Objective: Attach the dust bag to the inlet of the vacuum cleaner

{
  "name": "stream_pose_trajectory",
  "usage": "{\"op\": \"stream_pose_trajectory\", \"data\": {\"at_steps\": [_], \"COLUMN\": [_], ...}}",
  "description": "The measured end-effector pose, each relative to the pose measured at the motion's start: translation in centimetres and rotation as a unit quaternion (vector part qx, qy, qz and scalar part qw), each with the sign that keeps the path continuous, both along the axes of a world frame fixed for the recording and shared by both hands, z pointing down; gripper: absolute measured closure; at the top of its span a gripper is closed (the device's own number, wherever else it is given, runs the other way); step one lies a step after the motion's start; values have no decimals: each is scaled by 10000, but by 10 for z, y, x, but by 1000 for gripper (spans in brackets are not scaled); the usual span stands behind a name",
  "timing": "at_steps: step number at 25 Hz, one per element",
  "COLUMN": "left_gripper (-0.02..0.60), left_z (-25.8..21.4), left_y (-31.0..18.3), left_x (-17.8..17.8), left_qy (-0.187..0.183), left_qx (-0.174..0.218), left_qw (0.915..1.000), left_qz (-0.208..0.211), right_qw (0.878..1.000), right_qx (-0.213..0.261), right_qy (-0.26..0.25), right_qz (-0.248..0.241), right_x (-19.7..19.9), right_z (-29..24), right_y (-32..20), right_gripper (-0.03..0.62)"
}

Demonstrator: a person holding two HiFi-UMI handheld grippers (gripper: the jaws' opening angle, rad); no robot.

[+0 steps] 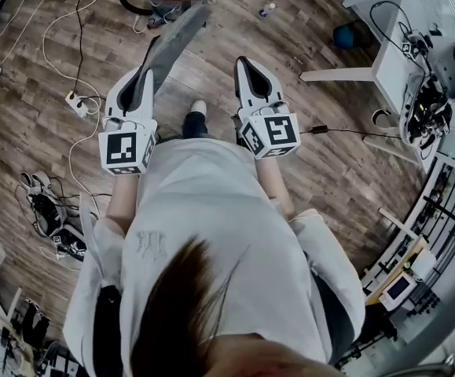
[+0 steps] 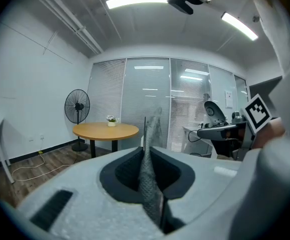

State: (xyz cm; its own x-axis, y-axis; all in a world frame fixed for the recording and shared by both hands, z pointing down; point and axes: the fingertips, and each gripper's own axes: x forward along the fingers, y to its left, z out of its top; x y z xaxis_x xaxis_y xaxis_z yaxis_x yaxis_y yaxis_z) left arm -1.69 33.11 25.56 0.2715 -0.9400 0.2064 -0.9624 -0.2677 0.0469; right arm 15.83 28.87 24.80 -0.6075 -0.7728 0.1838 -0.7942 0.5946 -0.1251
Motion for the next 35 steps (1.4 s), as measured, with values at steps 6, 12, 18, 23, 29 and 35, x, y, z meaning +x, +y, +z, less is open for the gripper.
{"op": "stream_pose_trajectory", "data": {"at_steps": [6, 12, 18, 23, 29, 35], "left_gripper": [545, 545, 545, 545, 545, 545], "left_z": [0, 0, 3, 4, 5, 1], "left_y": [-33, -50, -72, -108, -165, -210], "left_x": [10, 7, 1, -10, -35, -63], "left_qy": [50, 6, 40, -6, -25, -118], "left_qx": [-8, -48, -127, -199, -215, -163], "left_qw": [9999, 9998, 9999, 9997, 9988, 9973], "left_qz": [-116, -170, -78, 146, 447, 709], "right_qw": [9999, 9998, 9994, 9988, 9969, 9949], "right_qx": [-99, -204, -297, -307, -245, -254], "right_qy": [-45, -62, -89, -186, -341, -292], "right_qz": [4, 51, 156, 333, 662, 932], "right_x": [18, 21, 13, -1, -25, -46], "right_z": [5, 11, 14, 12, 7, 4], "right_y": [-28, -39, -56, -89, -146, -180], "right_gripper": [591, 591, 591, 591, 591, 591]}}
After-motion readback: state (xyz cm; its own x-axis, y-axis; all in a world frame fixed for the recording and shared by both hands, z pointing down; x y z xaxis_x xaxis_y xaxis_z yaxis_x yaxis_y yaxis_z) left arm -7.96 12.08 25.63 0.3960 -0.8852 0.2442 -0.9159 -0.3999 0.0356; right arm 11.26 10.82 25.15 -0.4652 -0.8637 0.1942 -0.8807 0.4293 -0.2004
